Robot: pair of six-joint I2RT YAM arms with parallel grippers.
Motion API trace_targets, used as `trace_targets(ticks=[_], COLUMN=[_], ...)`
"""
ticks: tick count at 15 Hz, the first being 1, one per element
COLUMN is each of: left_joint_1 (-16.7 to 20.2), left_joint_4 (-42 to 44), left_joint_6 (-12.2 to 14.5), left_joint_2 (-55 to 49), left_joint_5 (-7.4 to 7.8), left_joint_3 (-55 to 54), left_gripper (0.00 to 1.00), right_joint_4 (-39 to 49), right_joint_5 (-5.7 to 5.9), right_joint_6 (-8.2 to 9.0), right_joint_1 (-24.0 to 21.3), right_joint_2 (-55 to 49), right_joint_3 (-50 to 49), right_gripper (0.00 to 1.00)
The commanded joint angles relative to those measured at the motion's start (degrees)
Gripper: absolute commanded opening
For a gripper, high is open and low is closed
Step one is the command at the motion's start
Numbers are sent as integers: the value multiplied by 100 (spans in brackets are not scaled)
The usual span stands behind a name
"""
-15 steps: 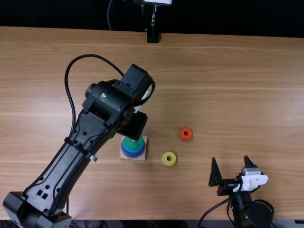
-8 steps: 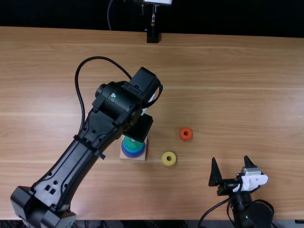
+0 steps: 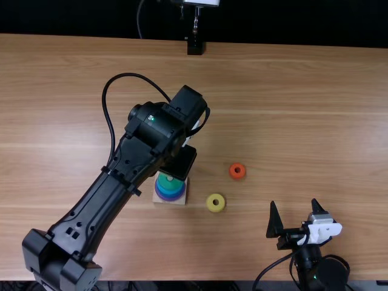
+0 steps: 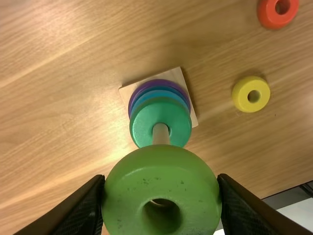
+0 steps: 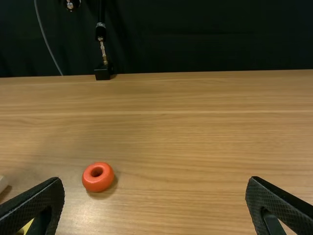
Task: Build the Hanoi tower: stack the rings onto the peg from bottom to top in this color order: purple, dark blue, light blue, dark green, light green, yellow, orange.
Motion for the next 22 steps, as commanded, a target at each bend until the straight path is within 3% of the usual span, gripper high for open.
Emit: trace_targets(ticks=[1,4,5,6,7,13,16,18,22], left_joint_1=[-39,-39,-39,-21,5,365,919,1235,2317], left_joint_4=[8,-3,-3,-3,-35,556,2170,3372,5967], left_joint_6=[-50,-39,-39,-39,-50,-29,-8,-8,-8], left_joint_2=[81,81,81,63,54,-156,-868,-1774,-3980], left_joint_5=[-18,-29,-29,-18,-18,-29,-92,-134,-155], left_joint_3=[184,184,157,131,87,26,-264,-1354,-4105], left_gripper=[0,0,34,83,100,100,100,100,100], right_joint_4=[-410,-410,-410,-410,-410,-410,-410,-410,-410], right_joint_5=[-31,-21,-21,-31,-31,-21,-31,-31,-31], right_joint_6=[-18,-29,-29,-18,-29,-29,-29,-29,-29], right_joint_1=[-47,-47,-47,-47,-47,-47,-47,-47,-47], right_joint_2=[-69,-69,-69,-69,-69,-69,-69,-69,-69], right_joint_3=[-283,-283,-283,-283,-283,-283,-283,-283,-283], right_gripper=[100,100,100,100,100,100,100,100,100])
